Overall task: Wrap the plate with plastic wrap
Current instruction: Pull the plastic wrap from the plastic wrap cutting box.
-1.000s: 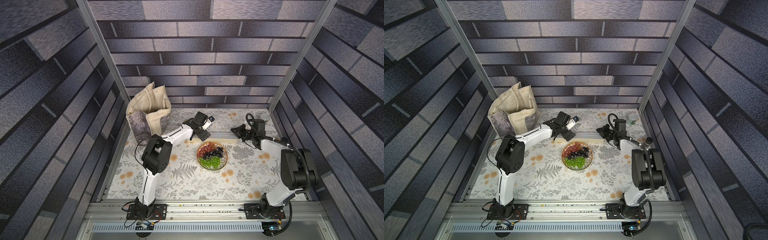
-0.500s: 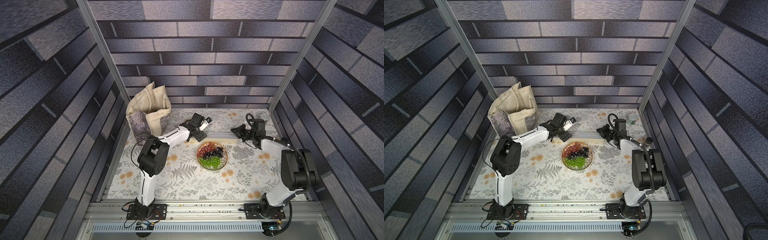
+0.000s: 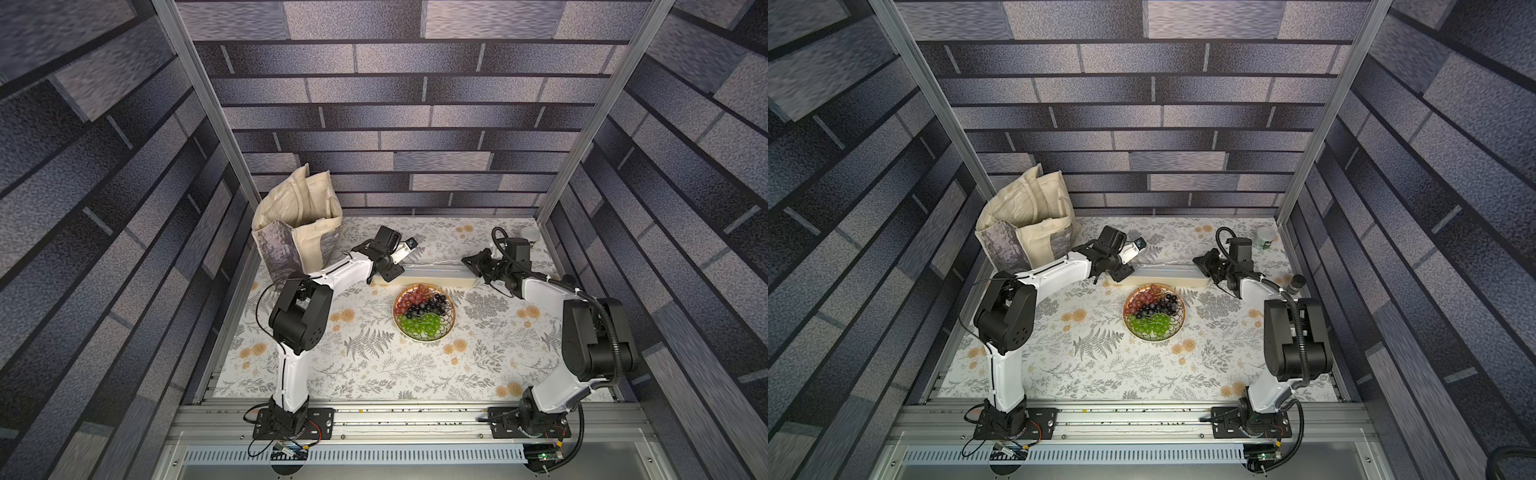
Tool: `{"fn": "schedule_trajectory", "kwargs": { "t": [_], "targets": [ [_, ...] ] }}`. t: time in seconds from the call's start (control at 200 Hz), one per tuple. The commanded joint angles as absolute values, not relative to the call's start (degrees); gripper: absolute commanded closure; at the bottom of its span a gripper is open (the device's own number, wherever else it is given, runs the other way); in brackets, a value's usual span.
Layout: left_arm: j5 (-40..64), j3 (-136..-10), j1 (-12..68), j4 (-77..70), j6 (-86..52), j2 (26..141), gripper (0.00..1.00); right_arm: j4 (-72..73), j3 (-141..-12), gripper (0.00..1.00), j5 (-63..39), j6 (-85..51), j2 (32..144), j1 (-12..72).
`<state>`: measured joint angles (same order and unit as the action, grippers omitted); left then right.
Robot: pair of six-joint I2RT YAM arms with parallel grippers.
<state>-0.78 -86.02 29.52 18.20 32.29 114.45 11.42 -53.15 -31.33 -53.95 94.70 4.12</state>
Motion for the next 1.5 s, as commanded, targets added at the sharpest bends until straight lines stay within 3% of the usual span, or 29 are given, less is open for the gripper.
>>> {"fn": "schedule_trajectory", "kwargs": {
  "t": [0.0, 0.301, 0.566, 0.766, 1.498],
  "targets": [
    [-1.01, -84.26, 28.39, 24.45, 34.69, 113.06, 0.41, 10.81, -54.91, 1.0, -30.92, -52.91, 93.47, 4.07],
    [-0.32, -84.11, 27.95, 24.09, 35.95, 110.77, 0.63, 10.14, -55.85, 1.0, -31.05, -52.24, 93.36, 4.11],
    [3.37, -84.27, 27.86, 23.82, 36.21, 108.17, 0.89, 9.85, -57.21, 1.0, -32.04, -51.96, 93.54, 4.07],
    [5.64, -84.02, 27.73, 22.97, 36.47, 105.15, 1.0, 9.14, -58.27, 1.0, -32.48, -51.29, 93.33, 4.06],
    [9.47, -87.82, 26.04, 25.78, 33.93, 99.85, 1.0, 9.23, -63.05, 1.0, -33.96, -52.07, 89.67, 3.52]
  ]
}}
